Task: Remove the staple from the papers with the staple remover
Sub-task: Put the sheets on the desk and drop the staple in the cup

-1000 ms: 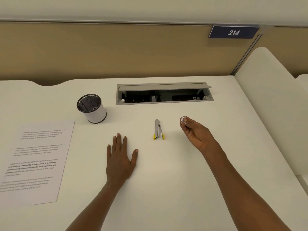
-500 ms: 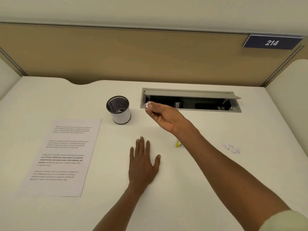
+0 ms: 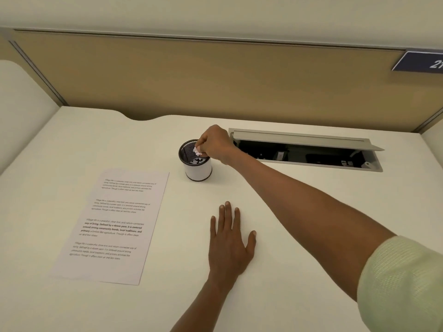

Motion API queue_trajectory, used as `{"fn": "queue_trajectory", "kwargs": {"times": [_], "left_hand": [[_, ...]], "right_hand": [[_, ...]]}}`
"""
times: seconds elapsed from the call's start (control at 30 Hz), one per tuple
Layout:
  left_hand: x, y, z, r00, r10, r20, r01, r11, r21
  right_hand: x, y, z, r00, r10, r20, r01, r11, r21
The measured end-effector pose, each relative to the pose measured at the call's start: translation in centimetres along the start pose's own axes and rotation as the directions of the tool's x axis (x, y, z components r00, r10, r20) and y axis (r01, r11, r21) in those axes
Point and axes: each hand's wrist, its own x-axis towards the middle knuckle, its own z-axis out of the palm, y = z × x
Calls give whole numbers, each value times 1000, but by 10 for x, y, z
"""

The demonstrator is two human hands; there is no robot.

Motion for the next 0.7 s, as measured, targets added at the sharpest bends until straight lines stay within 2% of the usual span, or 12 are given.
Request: {"fn": "queue_trajectory", "kwargs": {"times": [0.1,0.2,0.4,0.7], "left_hand": [[0,0,1,1000,-4,4,4,1000,-4],[0,-1,1,1000,-7,11,7,1000,-8],[0,0,1,1000,-7,3,7,1000,-14],[0,-1,2,1000,-3,-15,2,1000,-21]], "right_hand": [[3,-7,0,996,-70,49,80,968,-240],[4,-9,1,990,-128,61,142,922,-360],[8,-4,6,961,-275,-23,238,869,-434],[9,0,13,956,-284,71,283,835,-472]]}}
